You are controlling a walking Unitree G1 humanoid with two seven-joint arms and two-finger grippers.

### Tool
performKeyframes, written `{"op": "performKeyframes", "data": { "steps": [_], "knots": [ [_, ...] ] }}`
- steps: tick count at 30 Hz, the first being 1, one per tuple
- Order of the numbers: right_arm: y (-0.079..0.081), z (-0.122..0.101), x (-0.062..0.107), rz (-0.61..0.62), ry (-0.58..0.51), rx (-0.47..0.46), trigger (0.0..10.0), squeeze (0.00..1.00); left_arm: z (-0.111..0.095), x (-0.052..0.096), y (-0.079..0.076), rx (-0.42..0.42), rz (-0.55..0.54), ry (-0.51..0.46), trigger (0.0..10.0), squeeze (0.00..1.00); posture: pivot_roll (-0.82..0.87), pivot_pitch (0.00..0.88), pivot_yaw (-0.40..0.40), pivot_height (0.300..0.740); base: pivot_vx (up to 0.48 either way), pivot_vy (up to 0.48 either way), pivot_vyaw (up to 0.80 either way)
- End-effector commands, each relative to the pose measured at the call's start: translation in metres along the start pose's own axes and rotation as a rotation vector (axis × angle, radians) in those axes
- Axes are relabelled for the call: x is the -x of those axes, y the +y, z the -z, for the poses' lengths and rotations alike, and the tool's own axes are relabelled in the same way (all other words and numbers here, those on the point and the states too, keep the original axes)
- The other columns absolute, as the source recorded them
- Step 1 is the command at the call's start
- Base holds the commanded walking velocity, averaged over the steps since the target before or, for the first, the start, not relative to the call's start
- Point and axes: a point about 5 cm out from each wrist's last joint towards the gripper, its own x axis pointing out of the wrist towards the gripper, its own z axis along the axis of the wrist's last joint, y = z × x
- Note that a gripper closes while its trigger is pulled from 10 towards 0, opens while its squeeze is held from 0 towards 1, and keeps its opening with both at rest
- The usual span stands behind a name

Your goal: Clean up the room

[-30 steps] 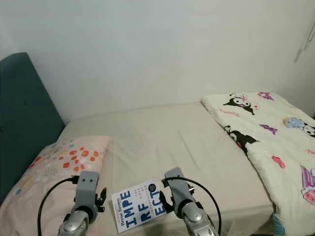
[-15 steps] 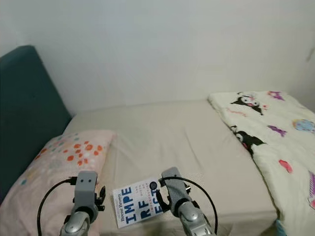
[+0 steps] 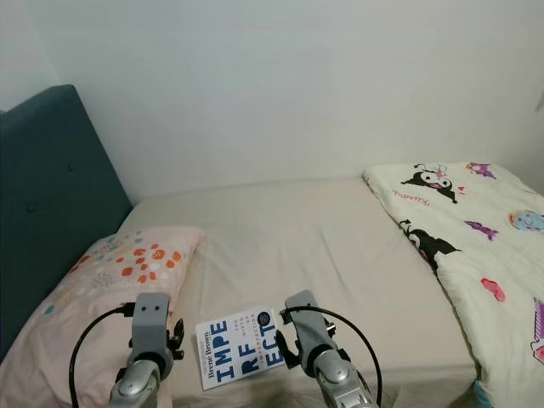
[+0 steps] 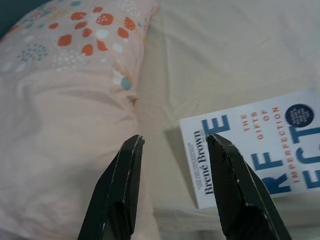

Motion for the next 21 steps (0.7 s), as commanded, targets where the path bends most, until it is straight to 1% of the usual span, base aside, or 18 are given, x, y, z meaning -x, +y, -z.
{"op": "performKeyframes", "data": {
  "steps": [1,2,4,7,13,15,16,18,21],
  "knots": [
    [-0.0006,-0.003,-0.0015,0.002,-0.013,-0.005,10.0,0.0,-0.0018,-0.0016,0.0045,-0.028,-0.013,-0.01,10.0,0.0,0.0,0.0,0.005,0.74,0.0,0.0,0.0],
    [-0.0006,-0.003,-0.0015,0.002,-0.013,-0.005,10.0,0.0,-0.0018,-0.0016,0.0045,-0.028,-0.013,-0.01,10.0,0.0,0.0,0.0,0.005,0.74,0.0,0.0,0.0],
    [-0.001,-0.0029,-0.0015,0.004,-0.014,-0.006,10.0,0.0,-0.0029,-0.0023,0.0041,-0.041,-0.011,-0.014,10.0,0.0,0.0,0.0,0.006,0.74,0.0,-0.334,0.0],
    [-0.0014,-0.0034,-0.0018,0.006,-0.017,-0.006,10.0,0.0,-0.006,-0.0032,0.0005,-0.061,0.002,-0.028,10.0,0.0,0.0,0.0,0.005,0.74,0.0,-0.48,0.0],
    [-0.0016,-0.0038,-0.0022,0.007,-0.02,-0.006,10.0,0.0,-0.0068,-0.0039,-0.0009,-0.061,0.001,-0.03,10.0,0.0,0.0,0.0,0.005,0.74,0.0,-0.48,0.0],
    [-0.0006,-0.0035,-0.0021,0.002,-0.022,-0.007,10.0,0.0,-0.0061,-0.0051,0.0011,0.003,-0.033,-0.019,10.0,0.0,0.0,0.0,0.005,0.74,0.0,0.0,0.0],
    [-0.0006,-0.0035,-0.0021,0.002,-0.022,-0.007,10.0,0.0,-0.0061,-0.0051,0.0011,0.003,-0.033,-0.019,10.0,0.0,0.0,0.0,0.005,0.74,0.0,0.0,0.0],
    [0.0,-0.0028,-0.0017,-0.003,-0.022,-0.01,10.0,0.0,-0.0066,-0.0056,0.0023,0.033,-0.043,-0.017,10.0,0.0,0.0,0.0,0.005,0.74,0.0,0.0,0.0],
    [-0.0002,-0.0021,-0.0014,-0.005,-0.021,-0.009,10.0,0.0,-0.0072,-0.0054,0.0055,0.027,-0.06,-0.025,10.0,0.0,0.0,0.0,0.005,0.74,0.0,0.0,0.0]
  ]
}}
